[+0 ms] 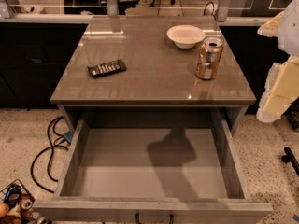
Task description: Place orange can into top drawer
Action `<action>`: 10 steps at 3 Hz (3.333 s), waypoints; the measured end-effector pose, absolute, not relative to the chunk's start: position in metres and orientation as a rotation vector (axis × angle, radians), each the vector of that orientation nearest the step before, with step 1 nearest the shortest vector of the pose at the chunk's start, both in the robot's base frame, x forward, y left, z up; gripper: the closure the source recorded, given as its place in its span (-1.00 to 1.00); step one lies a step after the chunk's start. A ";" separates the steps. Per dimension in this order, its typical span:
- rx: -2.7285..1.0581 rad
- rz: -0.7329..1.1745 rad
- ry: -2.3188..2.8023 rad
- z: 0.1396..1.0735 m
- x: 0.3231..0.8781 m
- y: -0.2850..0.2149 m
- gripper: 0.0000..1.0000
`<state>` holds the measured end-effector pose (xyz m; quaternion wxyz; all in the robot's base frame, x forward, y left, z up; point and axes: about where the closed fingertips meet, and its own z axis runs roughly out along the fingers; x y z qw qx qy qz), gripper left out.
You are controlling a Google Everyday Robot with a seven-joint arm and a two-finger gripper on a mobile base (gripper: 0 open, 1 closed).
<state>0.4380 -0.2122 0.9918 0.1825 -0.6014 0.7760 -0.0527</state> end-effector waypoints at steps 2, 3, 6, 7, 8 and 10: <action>-1.667 -0.132 2.179 0.992 0.445 -0.216 -1.00; -1.572 -0.093 2.133 0.992 0.469 -0.229 -1.00; -1.086 0.199 1.839 0.964 0.582 -0.262 -1.00; -0.943 0.292 1.747 0.936 0.597 -0.261 -1.00; -0.820 0.382 1.648 0.904 0.612 -0.254 -1.00; -0.759 0.446 1.567 0.892 0.629 -0.251 -1.00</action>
Offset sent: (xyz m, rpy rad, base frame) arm 0.0170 -0.0106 -0.0051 0.0663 -0.0163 -0.0201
